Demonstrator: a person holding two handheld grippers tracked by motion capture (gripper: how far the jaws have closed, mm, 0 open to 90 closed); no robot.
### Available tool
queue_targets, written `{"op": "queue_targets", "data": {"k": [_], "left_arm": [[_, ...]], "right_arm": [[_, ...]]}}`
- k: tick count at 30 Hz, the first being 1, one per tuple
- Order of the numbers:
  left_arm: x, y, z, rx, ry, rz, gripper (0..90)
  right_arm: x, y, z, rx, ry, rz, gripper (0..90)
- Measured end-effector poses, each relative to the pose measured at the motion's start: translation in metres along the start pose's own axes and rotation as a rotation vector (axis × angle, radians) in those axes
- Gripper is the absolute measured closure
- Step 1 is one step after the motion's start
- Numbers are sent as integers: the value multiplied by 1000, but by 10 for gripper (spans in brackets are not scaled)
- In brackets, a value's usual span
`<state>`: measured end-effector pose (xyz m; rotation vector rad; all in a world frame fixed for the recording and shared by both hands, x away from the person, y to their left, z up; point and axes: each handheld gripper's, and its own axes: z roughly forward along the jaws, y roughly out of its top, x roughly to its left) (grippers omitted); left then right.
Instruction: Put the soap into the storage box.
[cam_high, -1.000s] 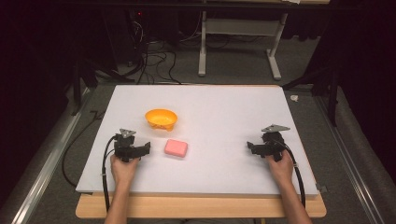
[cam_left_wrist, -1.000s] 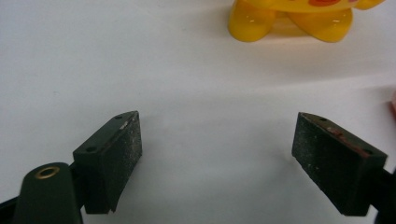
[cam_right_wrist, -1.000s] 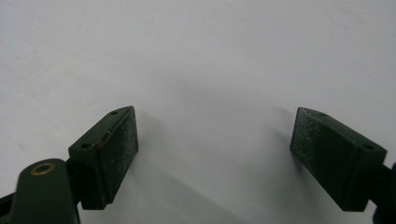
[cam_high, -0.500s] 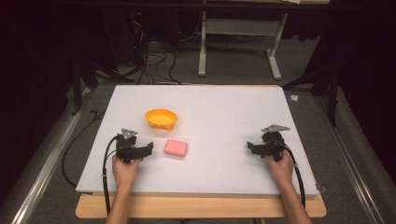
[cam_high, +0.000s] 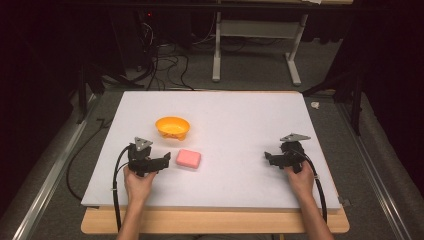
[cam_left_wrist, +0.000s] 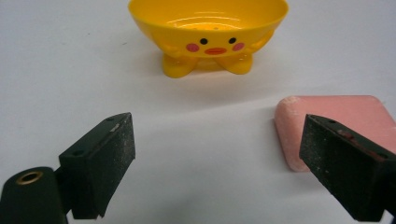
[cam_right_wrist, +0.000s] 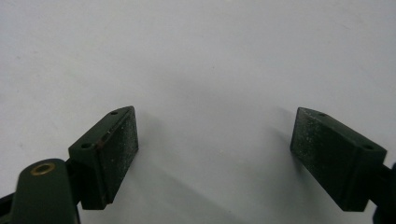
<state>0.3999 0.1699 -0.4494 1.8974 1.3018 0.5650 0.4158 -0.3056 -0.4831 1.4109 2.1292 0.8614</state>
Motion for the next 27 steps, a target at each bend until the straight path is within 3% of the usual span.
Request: {"op": "queue_targets", "data": {"k": [9,16,21,27], "left_arm": [[-15,2,-1,-19,-34,2,70],[-31,2,5,-2,-67,29,63],[-38,3,11,22,-96,10,57],[-47,4,17,43,-96,19,40]], "right_arm": [[0,0,0,0,0,0,156],[0,0,0,1,1,1,156],[0,0,0,0,1,0,156],[0,0,0,0,1,0,156]]}}
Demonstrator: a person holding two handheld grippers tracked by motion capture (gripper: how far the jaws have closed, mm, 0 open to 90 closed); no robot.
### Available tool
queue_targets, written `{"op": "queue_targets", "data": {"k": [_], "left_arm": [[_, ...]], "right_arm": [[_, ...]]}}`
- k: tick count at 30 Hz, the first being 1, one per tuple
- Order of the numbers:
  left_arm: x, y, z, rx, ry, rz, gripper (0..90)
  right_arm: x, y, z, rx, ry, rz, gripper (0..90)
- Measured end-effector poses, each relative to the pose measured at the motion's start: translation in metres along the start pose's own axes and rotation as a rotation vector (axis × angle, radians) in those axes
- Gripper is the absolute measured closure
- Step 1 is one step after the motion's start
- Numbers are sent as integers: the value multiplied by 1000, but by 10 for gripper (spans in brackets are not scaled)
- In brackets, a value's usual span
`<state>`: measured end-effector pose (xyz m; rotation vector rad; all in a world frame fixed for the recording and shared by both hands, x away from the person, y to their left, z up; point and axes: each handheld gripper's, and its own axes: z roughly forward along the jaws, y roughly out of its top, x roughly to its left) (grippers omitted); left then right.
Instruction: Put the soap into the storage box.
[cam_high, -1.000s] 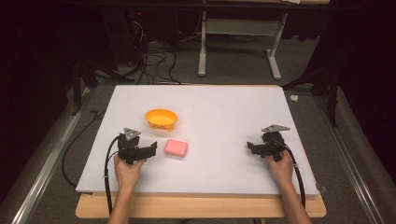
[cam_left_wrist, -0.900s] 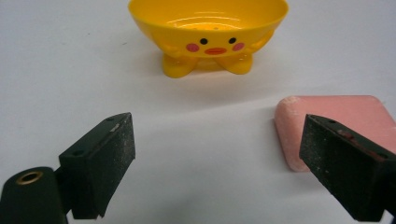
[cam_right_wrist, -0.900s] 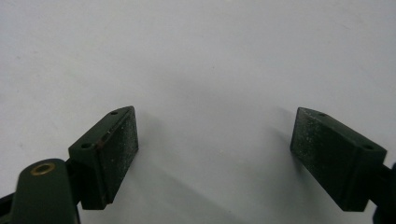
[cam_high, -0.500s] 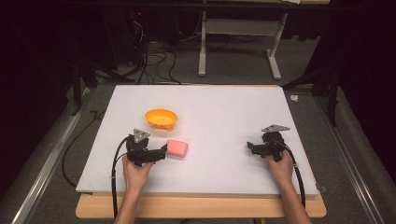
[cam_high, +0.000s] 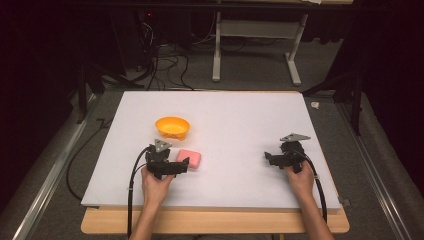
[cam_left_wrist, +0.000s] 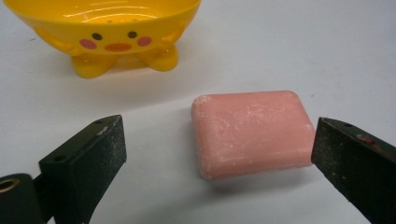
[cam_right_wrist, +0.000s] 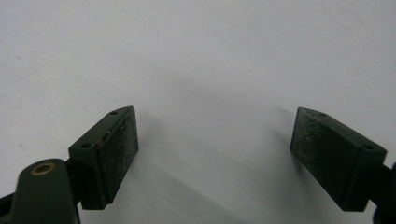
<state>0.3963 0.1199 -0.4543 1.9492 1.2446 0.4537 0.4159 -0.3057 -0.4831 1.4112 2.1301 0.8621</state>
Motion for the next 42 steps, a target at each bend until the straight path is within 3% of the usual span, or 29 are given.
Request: {"op": "queue_targets", "data": {"k": [18,42], "left_arm": [[-22,1,27,43,-6,14,39],[-28,-3,44,91,36,67,101]], "right_arm": [[0,0,0,0,-1,0,156],[0,0,0,-1,-1,-4,156]]}}
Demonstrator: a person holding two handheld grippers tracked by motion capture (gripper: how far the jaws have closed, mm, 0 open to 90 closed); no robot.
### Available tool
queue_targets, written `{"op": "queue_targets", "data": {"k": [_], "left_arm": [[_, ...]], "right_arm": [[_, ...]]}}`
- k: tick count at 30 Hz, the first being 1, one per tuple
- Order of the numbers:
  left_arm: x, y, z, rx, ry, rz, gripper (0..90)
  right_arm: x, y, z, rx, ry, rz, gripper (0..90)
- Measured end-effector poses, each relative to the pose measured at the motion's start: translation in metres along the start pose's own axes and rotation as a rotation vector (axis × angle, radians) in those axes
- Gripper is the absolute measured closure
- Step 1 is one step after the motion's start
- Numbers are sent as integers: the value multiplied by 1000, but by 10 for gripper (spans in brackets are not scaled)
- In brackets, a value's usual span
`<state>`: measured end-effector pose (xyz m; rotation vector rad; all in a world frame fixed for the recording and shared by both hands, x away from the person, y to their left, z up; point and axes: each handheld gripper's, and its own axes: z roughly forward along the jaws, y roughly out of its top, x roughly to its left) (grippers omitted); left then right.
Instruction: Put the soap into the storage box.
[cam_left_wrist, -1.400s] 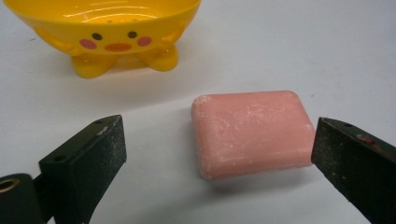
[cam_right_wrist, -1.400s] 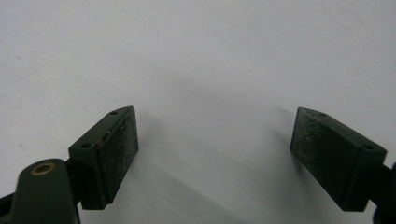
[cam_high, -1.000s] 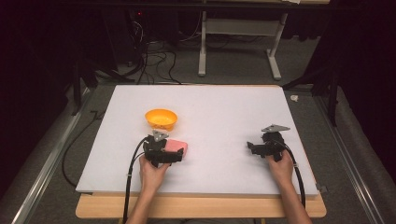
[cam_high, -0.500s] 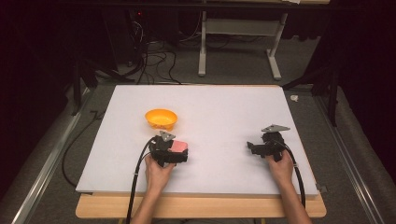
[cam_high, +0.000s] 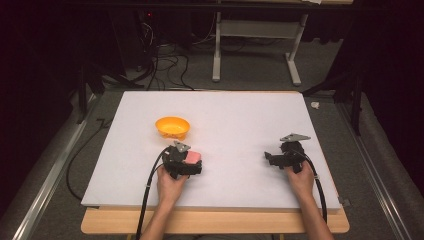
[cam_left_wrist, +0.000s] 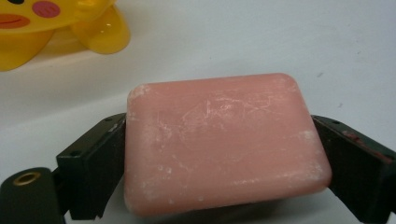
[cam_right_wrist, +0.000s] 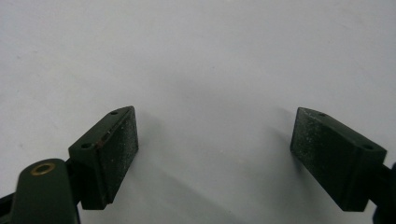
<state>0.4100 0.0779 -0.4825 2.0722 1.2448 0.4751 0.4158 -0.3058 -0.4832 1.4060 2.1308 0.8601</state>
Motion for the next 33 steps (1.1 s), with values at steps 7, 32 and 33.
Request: {"op": "queue_targets", "data": {"k": [7,32,33], "left_arm": [[0,-1,0,3,-7,14,132],[10,2,-15,-43,-64,-6,138],[10,2,-16,-42,-65,-2,138]], "right_arm": [[0,0,0,2,2,2,156],[0,0,0,1,2,1,156],[0,0,0,0,2,1,156]]}}
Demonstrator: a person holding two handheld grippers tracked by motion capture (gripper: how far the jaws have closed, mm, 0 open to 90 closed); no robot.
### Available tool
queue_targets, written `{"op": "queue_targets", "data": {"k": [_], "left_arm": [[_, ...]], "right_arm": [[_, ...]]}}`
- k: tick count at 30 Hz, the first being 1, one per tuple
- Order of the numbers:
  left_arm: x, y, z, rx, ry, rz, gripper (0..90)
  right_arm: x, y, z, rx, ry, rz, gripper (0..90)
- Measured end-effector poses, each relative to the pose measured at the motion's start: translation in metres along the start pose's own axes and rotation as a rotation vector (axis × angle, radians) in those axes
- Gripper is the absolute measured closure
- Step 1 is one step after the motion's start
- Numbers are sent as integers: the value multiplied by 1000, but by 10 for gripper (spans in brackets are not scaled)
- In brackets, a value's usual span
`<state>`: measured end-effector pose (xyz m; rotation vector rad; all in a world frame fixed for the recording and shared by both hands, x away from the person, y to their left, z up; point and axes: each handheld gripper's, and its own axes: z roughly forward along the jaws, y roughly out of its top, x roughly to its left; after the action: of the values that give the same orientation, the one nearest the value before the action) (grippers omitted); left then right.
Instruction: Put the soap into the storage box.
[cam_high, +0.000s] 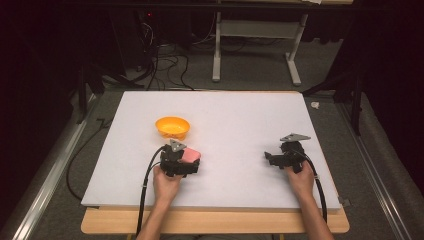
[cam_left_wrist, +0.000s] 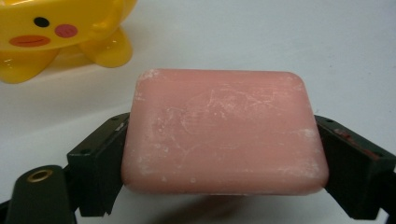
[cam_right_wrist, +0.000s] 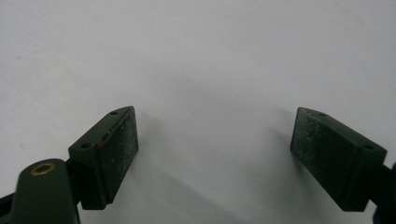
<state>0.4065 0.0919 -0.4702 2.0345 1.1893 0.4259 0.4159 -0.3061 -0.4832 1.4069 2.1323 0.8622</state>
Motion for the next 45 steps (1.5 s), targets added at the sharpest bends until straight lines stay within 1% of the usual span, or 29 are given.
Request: {"op": "queue_targets", "data": {"k": [4,7,8,12,13,17,25,26,28,32,33,34,42,45], "left_arm": [[0,-1,-3,6,7,13,138],[0,-1,-6,2,-2,15,138],[0,-1,-9,-10,-12,11,138],[2,0,-14,-27,-22,7,138],[2,0,-15,-25,-26,0,138],[6,0,-21,-20,-32,-3,138],[13,1,-32,-28,-29,-12,138],[15,2,-36,-30,-21,-6,138],[16,3,-38,-32,-20,-6,138],[21,9,-47,-54,-16,-8,138],[21,9,-47,-54,-16,-8,138],[23,11,-49,-57,-10,-6,138],[28,15,-53,-60,-5,-8,138],[31,17,-54,-66,-6,-15,138]], "right_arm": [[0,0,0,0,0,0,156],[0,0,0,1,0,0,156],[0,0,0,1,-1,1,156],[0,0,0,1,-1,1,156],[0,0,0,1,-1,1,156],[0,0,0,1,-1,1,156],[0,0,0,1,-1,1,156],[0,0,0,1,-1,1,156],[0,0,0,1,-1,1,156],[0,0,0,0,-2,0,156],[0,0,0,0,-2,0,156],[0,0,0,0,-1,-1,156],[0,0,0,-1,-1,1,156],[0,0,0,-1,-1,1,156]]}}
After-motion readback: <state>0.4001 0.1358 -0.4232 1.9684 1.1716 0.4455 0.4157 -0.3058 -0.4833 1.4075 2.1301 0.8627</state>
